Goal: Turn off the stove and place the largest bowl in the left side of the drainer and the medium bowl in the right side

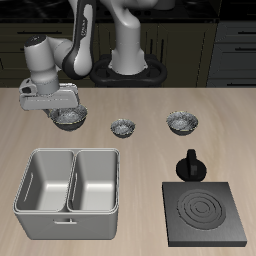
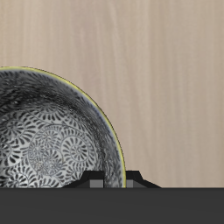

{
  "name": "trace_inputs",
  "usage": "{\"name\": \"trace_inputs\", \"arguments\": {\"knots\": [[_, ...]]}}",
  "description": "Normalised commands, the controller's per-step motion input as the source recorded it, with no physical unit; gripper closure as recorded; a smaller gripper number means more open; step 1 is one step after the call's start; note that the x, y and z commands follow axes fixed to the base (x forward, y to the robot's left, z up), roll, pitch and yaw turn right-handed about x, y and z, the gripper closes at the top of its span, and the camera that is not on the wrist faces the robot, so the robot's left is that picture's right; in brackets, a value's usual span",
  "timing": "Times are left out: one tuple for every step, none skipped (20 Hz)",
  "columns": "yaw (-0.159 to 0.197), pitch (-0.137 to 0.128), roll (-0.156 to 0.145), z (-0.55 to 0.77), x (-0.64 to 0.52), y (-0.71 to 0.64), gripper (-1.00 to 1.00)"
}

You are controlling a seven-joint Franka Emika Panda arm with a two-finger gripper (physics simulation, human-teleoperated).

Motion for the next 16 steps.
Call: {"name": "trace_inputs", "arguments": {"knots": [[0.001,-0.010,0.004,0.12,0.03,0.05,1.00],[0.016,-0.024,-0.207,0.52,0.05,-0.10,1.00],[0.006,-0.002,-0.020,0.30,-0.03,0.11,1.00],[0.107,-0.016,0.001,0.30,0.04,0.23,1.00],[0.002,0.108,-0.250,0.43,0.25,0.08,1.00],[0.054,0.011,-0.060,0.14,0.06,0.05,1.00],[0.073,0.060,-0.242,0.32,0.12,-0.05,1.00],[0.060,-0.050,-0.080,0.61,0.08,0.17,1.00],[0.009,-0.037,-0.071,0.21,-0.01,-0.07,1.00],[-0.139,0.062,-0.290,0.78,0.28,-0.06,1.00],[0.046,-0.089,-0.225,0.51,0.09,-0.13,1.00],[-0.022,0.070,-0.099,0.20,0.14,-0.03,1.00],[0.024,-0.020,-0.069,0.42,0.14,0.03,1.00],[-0.022,0.021,-0.018,0.19,0.12,0.04,1.00],[-0.039,0.059,-0.071,0.32,0.12,-0.10,1.00],[0.071,-0.062,0.024,0.40,0.10,0.22,1.00]]}}
